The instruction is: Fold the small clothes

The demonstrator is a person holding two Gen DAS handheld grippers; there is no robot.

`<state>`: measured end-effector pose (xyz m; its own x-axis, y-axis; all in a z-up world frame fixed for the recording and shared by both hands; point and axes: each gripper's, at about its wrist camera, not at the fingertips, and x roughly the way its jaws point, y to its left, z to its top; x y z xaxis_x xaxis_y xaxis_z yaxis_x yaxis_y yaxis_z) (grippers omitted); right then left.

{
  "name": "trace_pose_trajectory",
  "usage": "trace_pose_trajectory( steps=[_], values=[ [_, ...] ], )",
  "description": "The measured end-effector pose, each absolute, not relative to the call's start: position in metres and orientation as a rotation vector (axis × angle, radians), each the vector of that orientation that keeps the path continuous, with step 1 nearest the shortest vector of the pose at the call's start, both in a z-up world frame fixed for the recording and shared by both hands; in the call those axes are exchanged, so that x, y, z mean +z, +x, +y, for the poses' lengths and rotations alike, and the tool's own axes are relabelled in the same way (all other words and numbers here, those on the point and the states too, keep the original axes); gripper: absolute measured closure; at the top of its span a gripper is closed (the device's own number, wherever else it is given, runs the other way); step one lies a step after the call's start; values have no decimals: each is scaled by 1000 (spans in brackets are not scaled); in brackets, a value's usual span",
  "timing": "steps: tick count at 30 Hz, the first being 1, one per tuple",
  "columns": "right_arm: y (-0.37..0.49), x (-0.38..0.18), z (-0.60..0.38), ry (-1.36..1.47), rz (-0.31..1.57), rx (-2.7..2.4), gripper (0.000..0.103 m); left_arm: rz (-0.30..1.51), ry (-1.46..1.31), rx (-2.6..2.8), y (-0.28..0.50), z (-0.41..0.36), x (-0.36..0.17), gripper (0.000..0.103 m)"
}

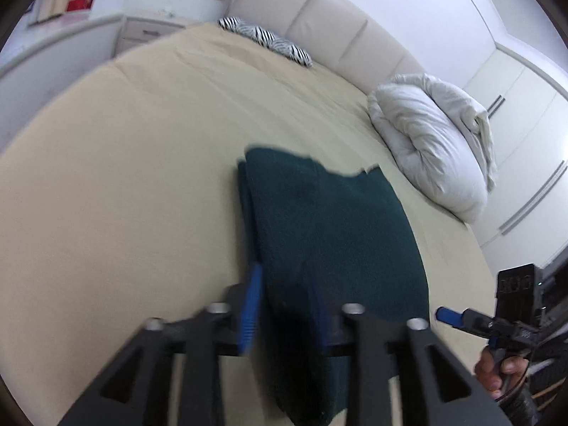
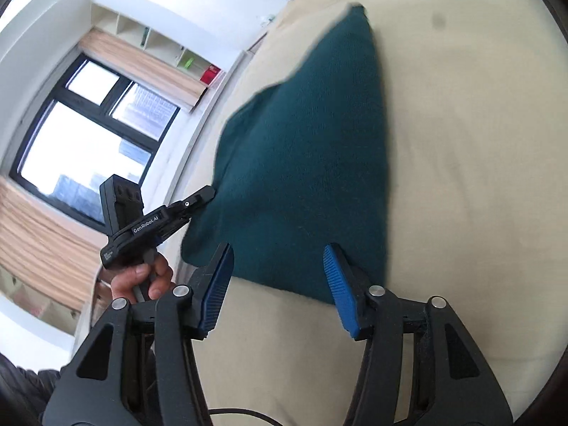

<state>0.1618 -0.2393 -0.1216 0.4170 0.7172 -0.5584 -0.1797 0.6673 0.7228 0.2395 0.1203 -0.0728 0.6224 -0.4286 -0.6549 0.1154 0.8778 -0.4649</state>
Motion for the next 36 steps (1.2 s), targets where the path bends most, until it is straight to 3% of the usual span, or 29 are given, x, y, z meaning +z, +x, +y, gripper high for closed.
trace_pose_trajectory(
  steps=[7,15,21,28,32,36],
  values=[
    [238,-93,-242,678,952,609,50,788,-281,-350,279,71,-41,57],
    [328,-125,-234,770,1026,561,52,947,-167,-276,337,42,-80,58],
    [372,-150,-269,888,1024,450,51,940,-250,-343,345,57,-95,58],
    [378,-180,-310,978,960,445,55,929,-242,-373,348,59,-101,58],
    [347,-160,-347,953,911,324,51,923,-202,-361,344,57,-101,58],
    [312,-123,-350,927,837,536,50,920,-188,-353,345,52,-100,58]
  ],
)
